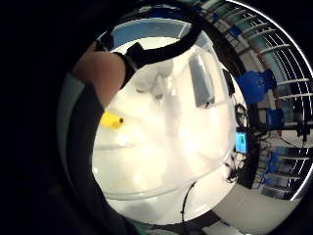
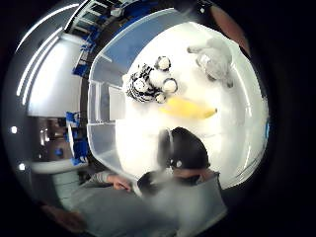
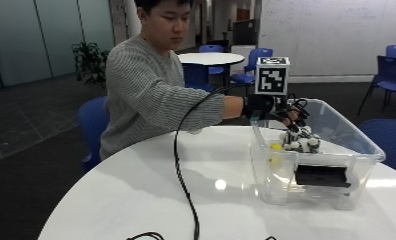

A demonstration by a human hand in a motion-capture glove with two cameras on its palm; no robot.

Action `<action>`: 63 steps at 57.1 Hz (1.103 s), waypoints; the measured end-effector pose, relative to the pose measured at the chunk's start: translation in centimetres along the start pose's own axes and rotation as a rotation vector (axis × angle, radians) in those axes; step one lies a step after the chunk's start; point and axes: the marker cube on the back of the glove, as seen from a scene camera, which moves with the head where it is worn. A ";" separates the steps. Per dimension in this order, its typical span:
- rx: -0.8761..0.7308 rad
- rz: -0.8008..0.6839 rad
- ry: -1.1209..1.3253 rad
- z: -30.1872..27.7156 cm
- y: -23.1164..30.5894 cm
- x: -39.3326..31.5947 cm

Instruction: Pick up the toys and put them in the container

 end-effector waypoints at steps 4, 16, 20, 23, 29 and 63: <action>0.002 -0.002 -0.015 -0.1 0.1 -0.1; 0.006 -0.007 -0.025 -0.5 1.4 0.4; 0.014 -0.004 -0.040 -0.9 2.3 0.9; 0.017 0.006 -0.033 -1.3 3.4 1.4; 0.037 0.045 -0.086 -3.5 6.8 4.3; 0.135 0.156 0.026 2.8 32.4 7.1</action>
